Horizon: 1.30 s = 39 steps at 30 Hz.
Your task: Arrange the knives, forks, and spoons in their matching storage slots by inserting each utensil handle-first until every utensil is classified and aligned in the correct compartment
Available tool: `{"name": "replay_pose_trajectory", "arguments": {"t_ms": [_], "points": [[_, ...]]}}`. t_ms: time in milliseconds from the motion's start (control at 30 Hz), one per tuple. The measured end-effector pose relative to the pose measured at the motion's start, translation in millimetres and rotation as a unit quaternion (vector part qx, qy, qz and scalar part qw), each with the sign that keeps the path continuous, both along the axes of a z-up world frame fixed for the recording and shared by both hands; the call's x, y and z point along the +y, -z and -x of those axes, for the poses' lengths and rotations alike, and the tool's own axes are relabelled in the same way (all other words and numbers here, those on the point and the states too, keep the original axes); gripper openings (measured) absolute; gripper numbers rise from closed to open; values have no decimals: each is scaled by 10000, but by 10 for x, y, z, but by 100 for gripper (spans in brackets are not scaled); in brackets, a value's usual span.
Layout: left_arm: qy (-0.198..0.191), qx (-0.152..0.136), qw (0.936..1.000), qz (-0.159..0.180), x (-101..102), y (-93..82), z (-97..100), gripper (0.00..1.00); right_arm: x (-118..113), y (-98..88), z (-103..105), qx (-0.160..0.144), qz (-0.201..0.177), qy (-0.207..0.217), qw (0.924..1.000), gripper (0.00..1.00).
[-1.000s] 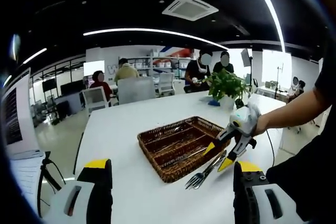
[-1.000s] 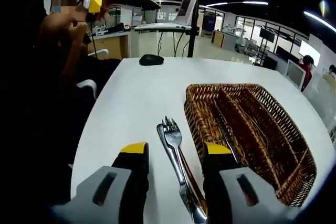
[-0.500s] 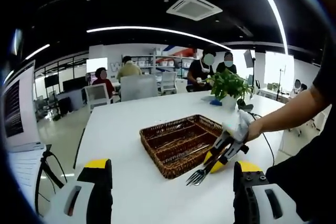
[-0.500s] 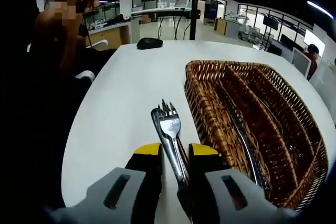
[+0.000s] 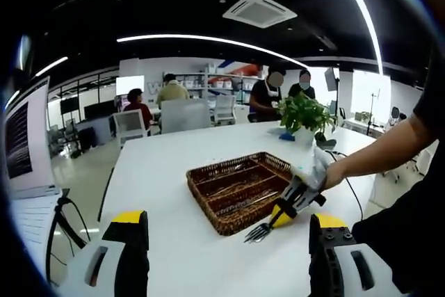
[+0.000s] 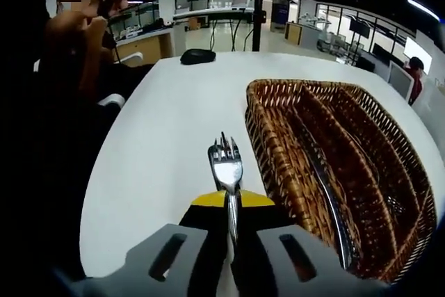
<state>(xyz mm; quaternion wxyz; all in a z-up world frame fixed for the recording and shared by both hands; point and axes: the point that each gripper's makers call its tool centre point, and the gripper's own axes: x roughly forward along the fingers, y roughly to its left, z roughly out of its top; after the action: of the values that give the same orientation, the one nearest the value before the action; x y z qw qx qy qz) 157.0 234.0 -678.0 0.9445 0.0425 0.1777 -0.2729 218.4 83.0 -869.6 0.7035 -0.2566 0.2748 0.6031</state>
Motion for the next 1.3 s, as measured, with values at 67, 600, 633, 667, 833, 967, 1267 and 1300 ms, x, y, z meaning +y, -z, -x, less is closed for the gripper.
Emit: {"name": "replay_pose_trajectory", "arguments": {"t_ms": [67,600,633,667,833,967,1267,1300], "points": [[1,6,10000,4,-2,2,2,100,11,-4,4,-22,-6,-38,10000,1],[-19,-23,10000,-18,40,-31,-4,100,104,-157,208,219,-47,-271,9994,0],[-16,-32,10000,-5,33,-37,-7,100,105,-152,224,252,-53,-299,9992,0],[-13,-34,10000,3,26,-39,-6,100,115,-143,254,288,-66,-337,9990,0],[19,-27,10000,6,-12,-26,4,100,75,-52,290,202,53,-348,9992,0],[12,-23,10000,9,-2,-23,15,100,120,-121,377,417,-110,-329,9985,5],[-22,-16,10000,53,21,-18,12,100,190,-61,612,478,-8,-668,9966,17],[-23,-14,10000,56,24,-16,12,100,200,-50,628,438,2,-678,9967,17]]}}
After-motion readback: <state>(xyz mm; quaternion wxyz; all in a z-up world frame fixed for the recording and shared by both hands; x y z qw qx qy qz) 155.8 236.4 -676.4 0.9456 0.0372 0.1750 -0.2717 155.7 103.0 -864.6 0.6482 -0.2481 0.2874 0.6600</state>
